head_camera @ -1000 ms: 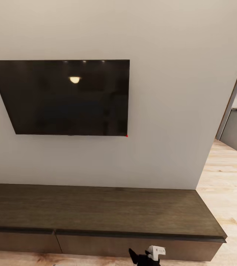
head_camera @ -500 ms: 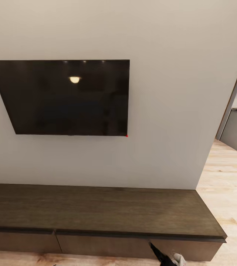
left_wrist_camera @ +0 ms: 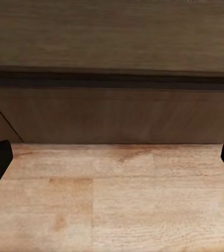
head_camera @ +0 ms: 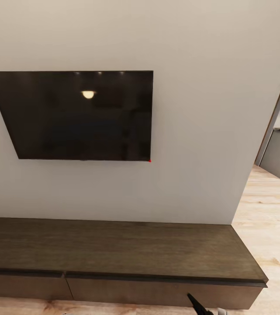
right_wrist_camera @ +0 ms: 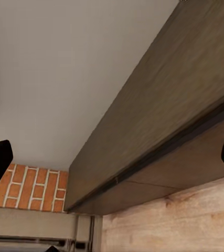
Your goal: Place each of the two pumpkins and all three candles from the living room inside a cabinet in the living room (use any cabinet), then make sure every cabinet is closed, and position the cauldron so it is next to a table in the living room.
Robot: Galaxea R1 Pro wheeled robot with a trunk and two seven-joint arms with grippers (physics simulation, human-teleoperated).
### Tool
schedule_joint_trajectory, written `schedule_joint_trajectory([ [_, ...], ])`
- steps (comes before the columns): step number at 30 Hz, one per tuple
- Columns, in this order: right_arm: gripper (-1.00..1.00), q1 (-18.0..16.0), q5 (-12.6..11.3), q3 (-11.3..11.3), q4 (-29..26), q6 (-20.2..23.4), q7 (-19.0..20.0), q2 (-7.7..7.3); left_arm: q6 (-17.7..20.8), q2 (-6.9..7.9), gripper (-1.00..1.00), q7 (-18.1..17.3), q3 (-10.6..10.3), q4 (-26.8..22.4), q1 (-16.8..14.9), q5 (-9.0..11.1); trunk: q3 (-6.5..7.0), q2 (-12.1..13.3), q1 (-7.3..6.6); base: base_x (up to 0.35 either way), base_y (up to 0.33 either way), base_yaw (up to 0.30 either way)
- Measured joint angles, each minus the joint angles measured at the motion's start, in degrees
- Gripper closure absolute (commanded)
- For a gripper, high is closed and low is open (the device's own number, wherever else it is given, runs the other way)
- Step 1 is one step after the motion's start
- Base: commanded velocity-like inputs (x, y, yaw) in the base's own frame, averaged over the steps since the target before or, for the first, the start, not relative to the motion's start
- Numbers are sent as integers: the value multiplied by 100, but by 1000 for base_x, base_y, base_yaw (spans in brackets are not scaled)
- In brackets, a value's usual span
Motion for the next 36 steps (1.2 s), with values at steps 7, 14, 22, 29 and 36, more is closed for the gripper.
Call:
schedule_joint_trajectory([
  [7, -100, 0, -24, -11, 13, -43, 0, 8, 0, 0, -100, -6, -3, 0, 0, 14, 0, 0, 0, 0, 0, 0],
  [14, -100, -5, -18, -90, 21, -50, -252, 36, 1, 0, -100, -4, -4, -9, 0, 16, 0, 0, 0, 0, 0, 0],
  [22, -100, -539, -556, -453, 538, 64, -988, -188, 8, 0, -100, -101, 0, -115, 60, 16, 0, 0, 0, 0, 0, 0],
  [29, -100, -927, -732, -589, 1017, 496, -1077, -432, 8, 0, -100, -149, 3, -164, 100, 10, 0, 0, 0, 0, 0, 0],
  [36, -100, -1156, -755, -911, 1364, 939, -1216, -724, 8, 0, -100, -163, 4, -167, 105, 9, 0, 0, 0, 0, 0, 0],
])
